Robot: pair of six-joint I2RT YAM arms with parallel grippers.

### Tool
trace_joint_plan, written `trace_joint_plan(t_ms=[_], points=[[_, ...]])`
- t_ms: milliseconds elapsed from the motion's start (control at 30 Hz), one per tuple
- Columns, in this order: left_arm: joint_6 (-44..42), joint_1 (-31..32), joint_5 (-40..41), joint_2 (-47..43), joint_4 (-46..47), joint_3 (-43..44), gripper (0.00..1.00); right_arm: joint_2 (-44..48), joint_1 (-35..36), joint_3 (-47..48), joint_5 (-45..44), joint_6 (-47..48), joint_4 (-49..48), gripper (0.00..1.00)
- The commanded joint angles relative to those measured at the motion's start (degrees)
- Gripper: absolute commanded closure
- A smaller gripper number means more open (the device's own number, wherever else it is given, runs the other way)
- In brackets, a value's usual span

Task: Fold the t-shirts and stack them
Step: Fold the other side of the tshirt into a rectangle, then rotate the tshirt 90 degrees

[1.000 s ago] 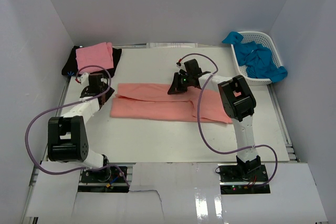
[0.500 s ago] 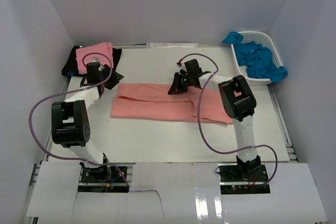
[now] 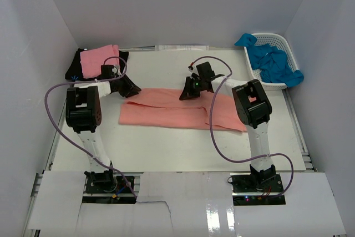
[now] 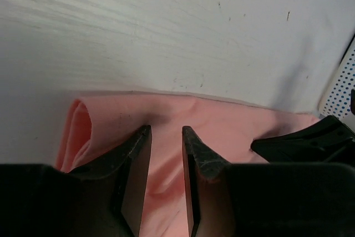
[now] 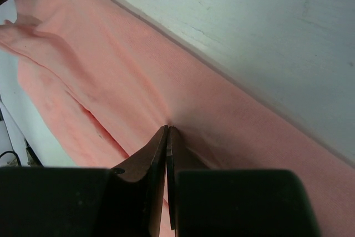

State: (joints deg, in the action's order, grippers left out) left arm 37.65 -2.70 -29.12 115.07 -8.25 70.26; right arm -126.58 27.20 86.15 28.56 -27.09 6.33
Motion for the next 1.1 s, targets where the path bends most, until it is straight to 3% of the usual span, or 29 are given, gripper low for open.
trace_joint_plan(t_ms=[0, 167, 367, 533, 800, 867, 1067], points=[[-3.6, 0.9, 0.7, 0.5, -8.5, 4.1, 0.59, 1.6, -1.3, -0.5, -3.2, 2.2, 4.6, 0.92], [-5.1, 0.9, 13.5, 1.1, -15.6, 7.5, 0.59, 2.1, -1.5, -0.8, -3.6, 2.5, 4.8, 0.92], [-5.7, 0.9, 21.3, -0.1, -15.5, 10.9, 0.59, 2.5, -1.9, -2.0, -4.5, 3.4, 5.6, 0.92], [-7.6, 1.2, 19.0, 0.5, -15.5, 14.6, 0.58, 2.7, -2.7, -0.8, -3.6, 4.0, 5.7, 0.92], [-8.6, 4.5, 18.8, -0.3, -14.9, 14.7, 0.55, 3.2, -3.2, 13.9, -1.5, 7.7, 13.3, 0.92], [-9.2, 5.0, 17.4, -1.5, -13.6, 14.0, 0.54, 5.9, -3.3, 12.9, -2.3, 9.1, 13.7, 0.92], [-14.3, 8.9, 16.0, -5.6, -16.4, 18.1, 0.49, 24.6, -3.9, -2.9, -11.6, 11.3, 13.8, 0.9]])
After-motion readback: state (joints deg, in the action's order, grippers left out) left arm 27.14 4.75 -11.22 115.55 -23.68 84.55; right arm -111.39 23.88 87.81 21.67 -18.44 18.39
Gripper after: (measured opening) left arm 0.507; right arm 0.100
